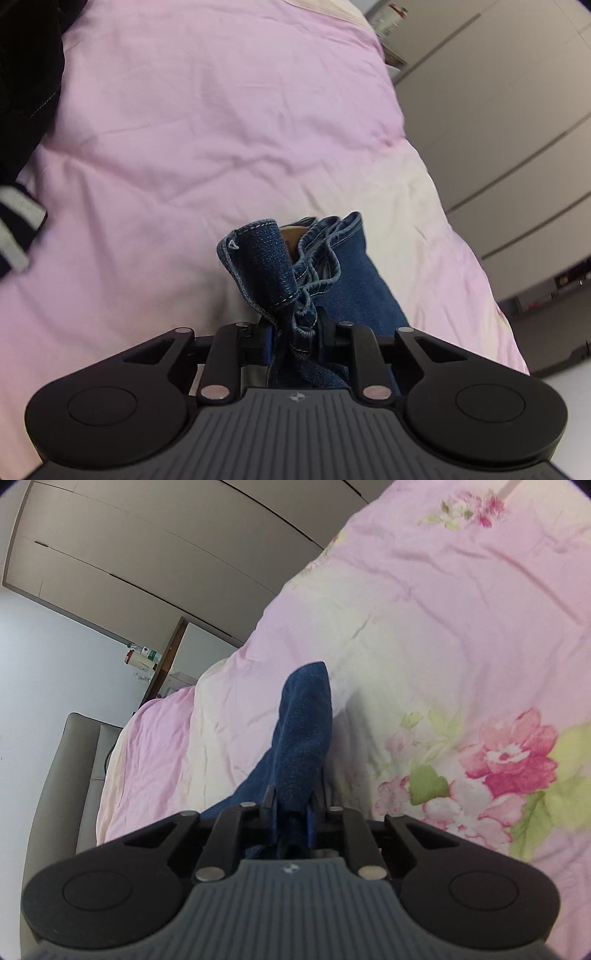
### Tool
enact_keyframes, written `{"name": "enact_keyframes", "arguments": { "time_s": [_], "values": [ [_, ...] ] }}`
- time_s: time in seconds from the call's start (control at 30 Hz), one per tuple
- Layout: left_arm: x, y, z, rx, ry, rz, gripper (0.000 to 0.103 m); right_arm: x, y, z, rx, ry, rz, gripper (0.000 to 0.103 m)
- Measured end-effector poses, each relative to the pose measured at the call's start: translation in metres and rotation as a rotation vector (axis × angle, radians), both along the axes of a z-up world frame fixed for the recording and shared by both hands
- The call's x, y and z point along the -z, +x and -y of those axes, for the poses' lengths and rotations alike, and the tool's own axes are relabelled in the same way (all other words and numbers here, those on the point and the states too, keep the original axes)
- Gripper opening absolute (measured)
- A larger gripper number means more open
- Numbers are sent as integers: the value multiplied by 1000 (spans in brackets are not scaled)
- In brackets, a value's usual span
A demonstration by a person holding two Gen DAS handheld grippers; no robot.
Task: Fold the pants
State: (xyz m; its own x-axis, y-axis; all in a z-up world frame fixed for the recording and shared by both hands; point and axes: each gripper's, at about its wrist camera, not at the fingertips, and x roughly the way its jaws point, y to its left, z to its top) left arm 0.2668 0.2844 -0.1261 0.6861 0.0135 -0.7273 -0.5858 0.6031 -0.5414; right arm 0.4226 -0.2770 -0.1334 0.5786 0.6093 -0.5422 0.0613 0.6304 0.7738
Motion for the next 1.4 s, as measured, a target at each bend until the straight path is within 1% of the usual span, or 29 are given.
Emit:
{"name": "enact_keyframes", "arguments": {
  "time_s": [0.07, 0.13, 0.23, 0.3, 0.4, 0.47, 0.53, 0.63, 0.7, 0.73, 0.8, 0.87, 0.9, 0.93, 0.97, 1.0, 1.07, 1.13, 1.2, 1.27, 1.33, 1.4],
  "values": [
    [-3, -16, 25, 36, -16, -7, 23, -13, -21, 26, 19, -8, 0, 9],
    [-1, -34, 54, 76, -36, -19, 23, -22, -47, 57, 40, -28, -30, 9],
    [4, -61, 97, 138, -69, -26, 23, -25, -95, 110, 86, -48, -83, 9],
    [7, -74, 122, 184, -89, -32, 23, -25, -128, 144, 129, -53, -102, 9],
    [13, -88, 152, 248, -76, -61, 23, -23, -172, 189, 197, -64, -118, 9],
    [20, -90, 163, 268, -52, -102, 23, -13, -197, 211, 229, -69, -141, 9],
    [29, -87, 164, 265, -21, -150, 24, 4, -213, 223, 230, -79, -171, 9],
    [48, -86, 164, 275, 0, -214, 28, 37, -225, 219, 221, -89, -235, 9],
    [54, -85, 166, 289, 25, -245, 35, 52, -224, 215, 208, -135, -262, 12],
    [53, -86, 166, 281, 33, -258, 39, 59, -222, 212, 201, -153, -279, 13],
    [49, -84, 168, 277, 49, -278, 49, 68, -219, 211, 186, -198, -305, 23],
    [40, -84, 172, 296, 97, -296, 55, 71, -217, 210, 166, -243, -313, 28],
    [34, -82, 174, 309, 132, -302, 55, 70, -217, 210, 157, -260, -309, 29],
    [27, -84, 176, 316, 174, -303, 55, 68, -217, 209, 147, -279, -300, 31],
    [19, -86, 179, 320, 222, -303, 56, 65, -218, 208, 136, -300, -292, 37],
    [11, -88, 181, 332, 261, -300, 57, 62, -218, 206, 124, -325, -285, 40],
    [-5, -93, 188, 358, 333, -268, 57, 53, -221, 204, 101, -379, -260, 45],
    [-19, -94, 200, 383, 420, -243, 57, 43, -225, 204, 79, -424, -226, 47],
    [-31, -92, 219, 433, 500, -219, 56, 32, -229, 202, 61, -470, -184, 48],
    [-38, -87, 241, 518, 537, -180, 56, 20, -231, 195, 25, -543, -123, 47],
    [-39, -78, 267, 620, 547, -144, 55, 11, -229, 182, -40, -630, -60, 47],
    [-36, -69, 292, 716, 550, -111, 53, 4, -224, 170, -110, -690, -15, 47]
  ]
}}
